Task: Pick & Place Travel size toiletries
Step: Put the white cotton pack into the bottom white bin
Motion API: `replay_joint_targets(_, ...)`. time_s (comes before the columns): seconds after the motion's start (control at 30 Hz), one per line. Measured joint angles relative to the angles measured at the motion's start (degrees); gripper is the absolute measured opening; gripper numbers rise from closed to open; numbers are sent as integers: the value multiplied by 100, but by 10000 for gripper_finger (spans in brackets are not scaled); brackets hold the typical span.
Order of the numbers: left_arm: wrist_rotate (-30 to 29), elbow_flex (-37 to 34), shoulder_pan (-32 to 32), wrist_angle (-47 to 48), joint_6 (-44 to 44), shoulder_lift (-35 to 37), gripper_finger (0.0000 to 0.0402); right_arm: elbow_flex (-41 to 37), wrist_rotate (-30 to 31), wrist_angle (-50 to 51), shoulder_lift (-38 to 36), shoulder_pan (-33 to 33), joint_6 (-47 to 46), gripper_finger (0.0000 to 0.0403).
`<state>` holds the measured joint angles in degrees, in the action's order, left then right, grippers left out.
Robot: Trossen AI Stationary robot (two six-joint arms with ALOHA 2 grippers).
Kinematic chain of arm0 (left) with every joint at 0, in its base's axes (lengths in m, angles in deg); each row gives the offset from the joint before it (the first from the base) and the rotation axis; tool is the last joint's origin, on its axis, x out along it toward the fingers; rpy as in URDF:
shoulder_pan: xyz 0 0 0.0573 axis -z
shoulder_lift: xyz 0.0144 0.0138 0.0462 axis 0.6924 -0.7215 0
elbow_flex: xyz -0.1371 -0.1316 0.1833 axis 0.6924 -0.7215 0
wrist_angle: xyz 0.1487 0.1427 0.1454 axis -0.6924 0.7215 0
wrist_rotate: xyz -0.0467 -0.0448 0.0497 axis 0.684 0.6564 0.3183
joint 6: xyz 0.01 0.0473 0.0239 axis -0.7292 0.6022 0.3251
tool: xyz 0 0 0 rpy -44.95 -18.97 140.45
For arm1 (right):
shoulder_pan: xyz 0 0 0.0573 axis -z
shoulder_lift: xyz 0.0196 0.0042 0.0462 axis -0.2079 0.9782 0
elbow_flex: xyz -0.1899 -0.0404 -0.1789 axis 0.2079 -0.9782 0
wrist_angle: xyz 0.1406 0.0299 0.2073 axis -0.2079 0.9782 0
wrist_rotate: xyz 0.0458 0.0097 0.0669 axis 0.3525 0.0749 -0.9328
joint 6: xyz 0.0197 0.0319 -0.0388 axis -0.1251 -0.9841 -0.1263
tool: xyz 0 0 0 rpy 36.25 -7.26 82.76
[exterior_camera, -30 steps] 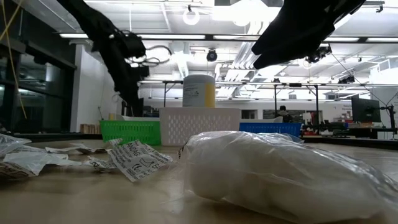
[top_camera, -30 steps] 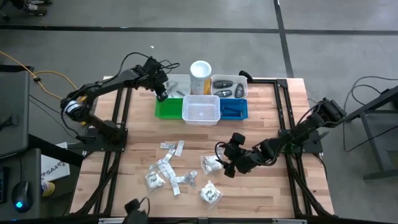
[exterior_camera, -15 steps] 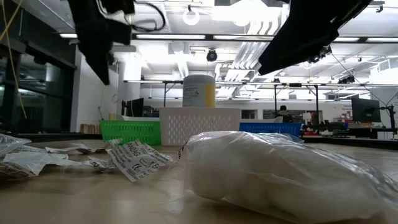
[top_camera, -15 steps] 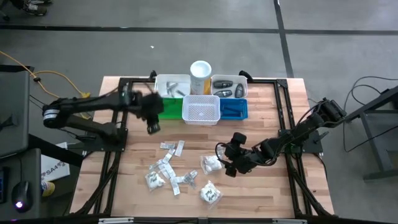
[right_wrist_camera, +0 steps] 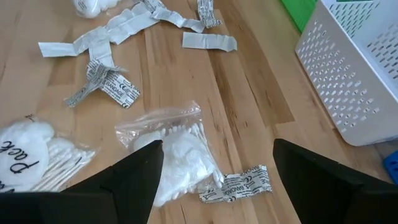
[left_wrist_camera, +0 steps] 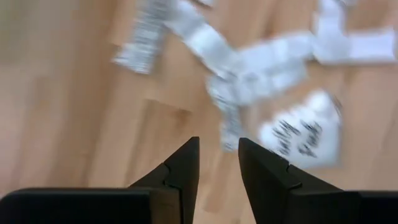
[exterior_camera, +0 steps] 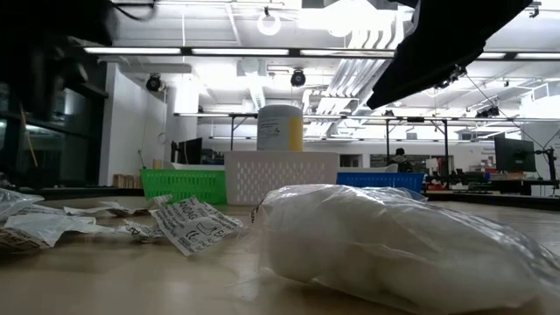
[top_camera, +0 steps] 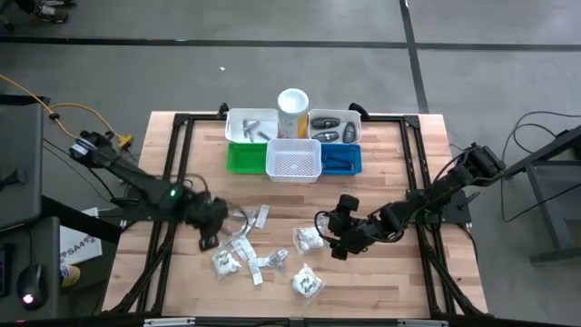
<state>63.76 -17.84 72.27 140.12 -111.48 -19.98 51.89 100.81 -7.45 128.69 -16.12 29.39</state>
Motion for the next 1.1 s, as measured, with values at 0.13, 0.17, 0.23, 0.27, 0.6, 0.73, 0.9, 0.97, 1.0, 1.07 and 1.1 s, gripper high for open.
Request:
replay_joint_targets(0.13,-68,-71,732,-379,121,-263,111,0,-8,17,0,0,25,297)
replay_joint_targets(0.17,-73,-73,883,-488,139,-339,111,0,-11,24,0,0,24,297)
replay_joint_targets(0.23,-84,-77,1120,-589,172,-514,111,0,-17,26,0,0,21,297)
replay_joint_targets(0.27,-83,-80,1212,-657,265,-602,111,0,-17,26,0,0,21,297)
replay_joint_targets(0.6,-317,-80,1548,-1044,1791,-1492,111,0,-7,19,0,0,1,297)
replay_joint_targets(0.73,-167,-80,1548,-1567,2581,-1683,114,0,-1,19,0,0,-9,297)
replay_joint_targets(0.9,-196,-80,1548,-1906,3097,-1776,156,0,-3,21,0,0,-16,297)
replay_joint_targets(0.97,-194,-80,1548,-1922,3282,-1834,179,0,-12,20,0,0,-16,297)
replay_joint_targets(1.0,-196,-80,1548,-1933,3357,-1879,189,0,-14,22,0,0,-16,297)
replay_joint_targets(1.07,-212,-80,1548,-1933,3535,-2006,202,0,-11,19,0,0,-16,297)
replay_joint_targets(1.1,-215,-80,1548,-1957,3629,-2084,206,0,-9,19,0,0,-16,297)
